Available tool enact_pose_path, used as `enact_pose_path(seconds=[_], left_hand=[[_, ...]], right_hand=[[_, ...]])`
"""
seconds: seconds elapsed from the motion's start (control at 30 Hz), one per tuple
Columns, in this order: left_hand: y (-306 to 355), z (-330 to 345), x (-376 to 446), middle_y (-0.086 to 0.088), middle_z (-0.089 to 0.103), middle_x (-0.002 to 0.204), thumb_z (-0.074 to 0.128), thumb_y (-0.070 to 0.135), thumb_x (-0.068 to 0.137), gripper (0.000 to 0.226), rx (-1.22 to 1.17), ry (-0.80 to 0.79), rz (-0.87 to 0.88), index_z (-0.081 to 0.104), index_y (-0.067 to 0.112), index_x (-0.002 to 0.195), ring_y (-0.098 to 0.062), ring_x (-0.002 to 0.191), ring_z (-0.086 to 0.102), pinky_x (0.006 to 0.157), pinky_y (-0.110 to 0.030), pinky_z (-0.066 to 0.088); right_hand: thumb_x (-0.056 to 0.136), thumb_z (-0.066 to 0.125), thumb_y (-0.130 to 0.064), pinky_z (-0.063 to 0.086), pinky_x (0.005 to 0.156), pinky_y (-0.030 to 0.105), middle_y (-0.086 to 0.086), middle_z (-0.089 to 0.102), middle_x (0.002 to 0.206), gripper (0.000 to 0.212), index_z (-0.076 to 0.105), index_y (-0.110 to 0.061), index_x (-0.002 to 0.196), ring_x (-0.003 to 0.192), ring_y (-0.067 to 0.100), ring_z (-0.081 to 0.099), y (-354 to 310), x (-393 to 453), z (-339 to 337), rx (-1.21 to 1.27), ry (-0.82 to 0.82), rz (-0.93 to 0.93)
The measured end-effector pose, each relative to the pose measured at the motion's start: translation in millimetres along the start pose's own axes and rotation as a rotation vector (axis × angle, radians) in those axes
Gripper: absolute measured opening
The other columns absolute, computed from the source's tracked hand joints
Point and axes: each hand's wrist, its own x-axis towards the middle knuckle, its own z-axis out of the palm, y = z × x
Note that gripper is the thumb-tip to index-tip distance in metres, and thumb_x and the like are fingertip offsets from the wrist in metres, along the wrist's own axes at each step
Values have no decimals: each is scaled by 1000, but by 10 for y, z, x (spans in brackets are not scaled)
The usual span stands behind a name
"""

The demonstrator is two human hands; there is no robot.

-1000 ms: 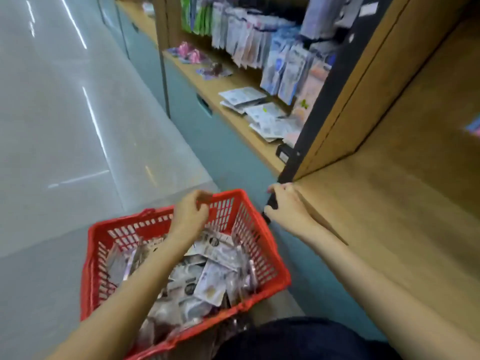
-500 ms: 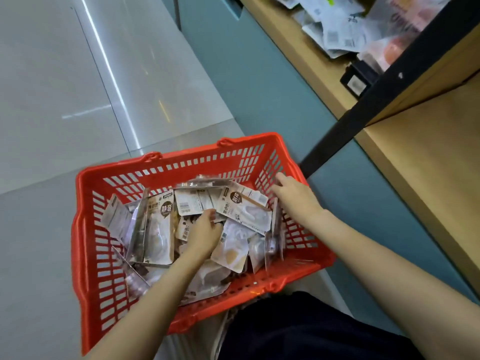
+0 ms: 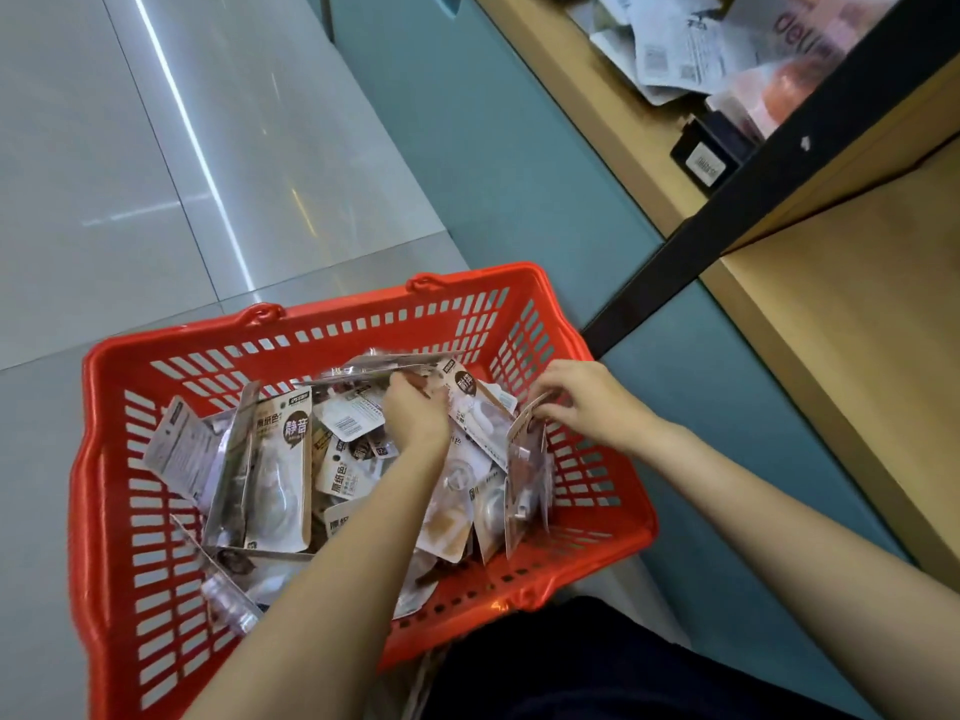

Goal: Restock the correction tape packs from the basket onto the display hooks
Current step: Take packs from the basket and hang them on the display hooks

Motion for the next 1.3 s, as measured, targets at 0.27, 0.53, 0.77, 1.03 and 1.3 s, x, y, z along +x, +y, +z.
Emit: enact_pose_path(seconds=[0.27, 0.53, 0.77, 1.03, 1.3], left_hand=[[160, -135, -390, 9, 55, 72, 61, 1, 84, 26, -203, -161, 394, 48, 20, 72, 2, 64, 53, 57, -12, 42], [1614, -859, -876, 1, 59, 76, 57, -2, 88, 28, -499, -584, 586, 51, 19, 70, -9, 66, 57, 56, -19, 45], [2422, -1409, -1964, -7, 67, 89, 56, 8, 90, 9, -779, -900, 510, 54, 13, 98, -15, 74, 65, 60, -25, 55], [3033, -1740, -3160, -2, 73, 97, 65, 10, 83, 22, -454, -949, 928, 64, 15, 105, -15, 85, 70, 69, -26, 57], [3572, -1719, -3862, 1, 70, 109, 63, 20, 88, 31, -476, -916, 1129, 58, 17, 118, -17, 97, 68, 87, -43, 54]], right_hand=[[84, 67, -6, 39, 67, 17, -5, 58, 73, 12, 62, -15, 76, 66, -4, 53, 54, -74, -333, 410, 115, 170], [90, 56, -9, 48, 84, 30, 2, 71, 91, 9, 62, -12, 95, 88, 17, 64, -615, -555, -1463, 1065, 434, 202], [89, 57, 0, 51, 56, 17, -3, 69, 71, 8, 57, -8, 89, 60, 4, 65, -1530, -1348, -2476, 862, 946, 13], [90, 61, -15, 55, 85, 43, 6, 71, 92, 6, 60, -11, 94, 89, 20, 69, -2080, -2362, -3353, 755, 1304, -95], [77, 76, -18, 56, 83, 30, -7, 66, 107, 42, 50, -25, 109, 95, 7, 65, -2101, -3091, -3725, 615, 1156, -30]])
